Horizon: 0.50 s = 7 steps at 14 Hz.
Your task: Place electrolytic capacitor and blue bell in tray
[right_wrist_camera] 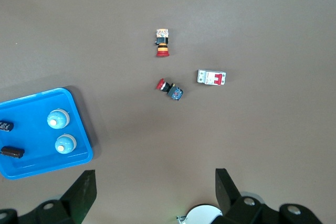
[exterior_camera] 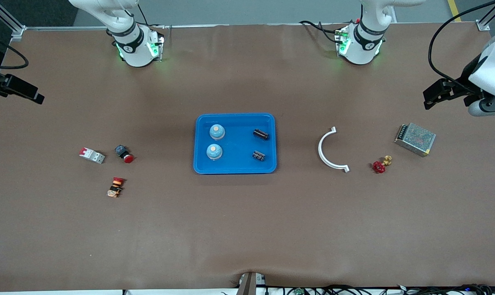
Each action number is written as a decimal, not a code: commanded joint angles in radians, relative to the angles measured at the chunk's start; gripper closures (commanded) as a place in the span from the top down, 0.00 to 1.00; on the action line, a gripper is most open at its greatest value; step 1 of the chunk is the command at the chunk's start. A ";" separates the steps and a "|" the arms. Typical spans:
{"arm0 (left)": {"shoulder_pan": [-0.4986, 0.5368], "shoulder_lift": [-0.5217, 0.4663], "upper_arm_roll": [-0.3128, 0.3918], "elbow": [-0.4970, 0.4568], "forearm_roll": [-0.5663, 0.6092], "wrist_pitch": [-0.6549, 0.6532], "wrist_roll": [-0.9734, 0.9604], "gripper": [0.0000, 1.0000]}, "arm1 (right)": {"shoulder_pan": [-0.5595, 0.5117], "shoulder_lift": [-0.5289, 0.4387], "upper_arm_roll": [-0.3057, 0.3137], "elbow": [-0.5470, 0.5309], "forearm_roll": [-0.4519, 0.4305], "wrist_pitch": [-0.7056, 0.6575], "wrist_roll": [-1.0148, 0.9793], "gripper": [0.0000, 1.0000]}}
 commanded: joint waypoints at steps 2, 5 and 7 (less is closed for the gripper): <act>0.006 -0.014 0.000 0.009 -0.019 -0.014 0.021 1.00 | 0.027 -0.028 -0.017 -0.028 -0.022 0.002 0.014 1.00; 0.008 -0.012 0.002 0.012 -0.017 -0.014 0.019 1.00 | 0.057 -0.029 -0.057 -0.028 -0.020 0.000 0.015 1.00; 0.008 -0.012 0.000 0.012 -0.020 -0.014 0.021 1.00 | 0.055 -0.028 -0.058 -0.028 -0.022 0.002 0.015 1.00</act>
